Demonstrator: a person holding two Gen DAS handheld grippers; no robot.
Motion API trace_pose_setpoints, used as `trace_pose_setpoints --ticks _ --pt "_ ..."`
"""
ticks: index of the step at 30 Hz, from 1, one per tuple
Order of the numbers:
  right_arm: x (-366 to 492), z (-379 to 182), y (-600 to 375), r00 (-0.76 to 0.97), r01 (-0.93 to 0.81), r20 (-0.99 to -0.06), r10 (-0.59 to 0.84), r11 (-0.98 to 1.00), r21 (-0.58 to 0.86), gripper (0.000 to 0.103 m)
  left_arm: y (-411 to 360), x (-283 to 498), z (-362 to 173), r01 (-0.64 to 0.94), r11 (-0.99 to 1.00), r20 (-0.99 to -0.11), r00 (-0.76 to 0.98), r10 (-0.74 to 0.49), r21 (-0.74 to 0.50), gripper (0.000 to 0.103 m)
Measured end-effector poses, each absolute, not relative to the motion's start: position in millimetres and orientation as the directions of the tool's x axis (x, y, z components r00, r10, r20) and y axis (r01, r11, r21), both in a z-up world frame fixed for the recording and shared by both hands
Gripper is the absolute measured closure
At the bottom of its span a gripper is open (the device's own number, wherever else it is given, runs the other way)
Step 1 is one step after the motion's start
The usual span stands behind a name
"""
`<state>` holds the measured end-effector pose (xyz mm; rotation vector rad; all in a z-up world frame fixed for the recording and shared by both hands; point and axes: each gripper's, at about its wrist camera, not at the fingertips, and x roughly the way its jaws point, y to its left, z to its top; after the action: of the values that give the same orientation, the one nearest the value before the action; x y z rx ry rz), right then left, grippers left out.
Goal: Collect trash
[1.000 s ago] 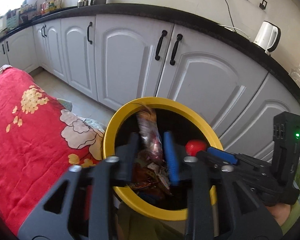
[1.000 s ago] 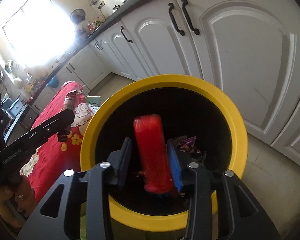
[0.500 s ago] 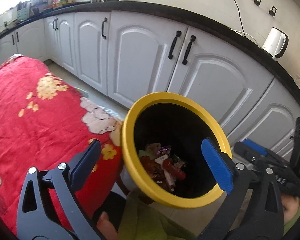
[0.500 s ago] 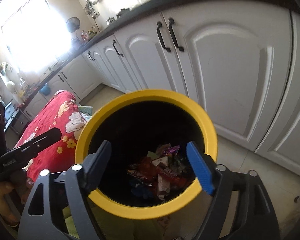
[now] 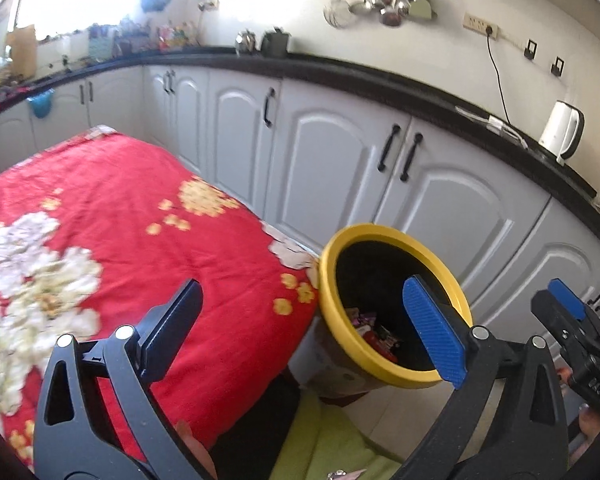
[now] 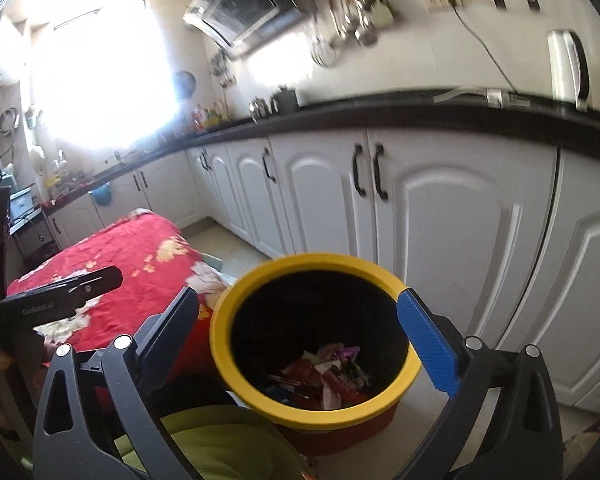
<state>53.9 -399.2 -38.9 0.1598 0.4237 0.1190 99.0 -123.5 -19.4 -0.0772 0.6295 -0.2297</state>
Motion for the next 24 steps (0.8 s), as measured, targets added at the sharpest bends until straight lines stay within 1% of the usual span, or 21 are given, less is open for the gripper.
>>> trace_pose_setpoints --ticks 7,13,16,24 --pt "9.7 -27.2 -368.0 0.947 -0.122 -0.282 0.153 0.984 0.126 0.006 -102.2 53.8 -6.6 0.174 0.980 -0.488 0.850 -0.200 -0.097 0.011" --pt "-7.6 -23.0 -357.7 0.970 -0.096 -0.210 0.123 0.986 0.134 0.006 -92.3 25.8 -2.3 0.163 0.983 -0.415 0.891 -0.184 -0.087 0.011" --pt "-11.5 -23.6 -352.9 0.977 -0.081 -0.191 0.100 0.991 0.103 0.006 -88.9 17.4 -0.1 0.162 0.983 -0.379 0.907 -0.182 -0.086 0.011" --pt "-9.9 -25.6 -348.9 0.976 -0.082 -0.198 0.095 0.994 0.074 0.006 -89.5 13.6 -1.6 0.157 0.984 -0.374 0.910 -0.177 -0.083 0.011"
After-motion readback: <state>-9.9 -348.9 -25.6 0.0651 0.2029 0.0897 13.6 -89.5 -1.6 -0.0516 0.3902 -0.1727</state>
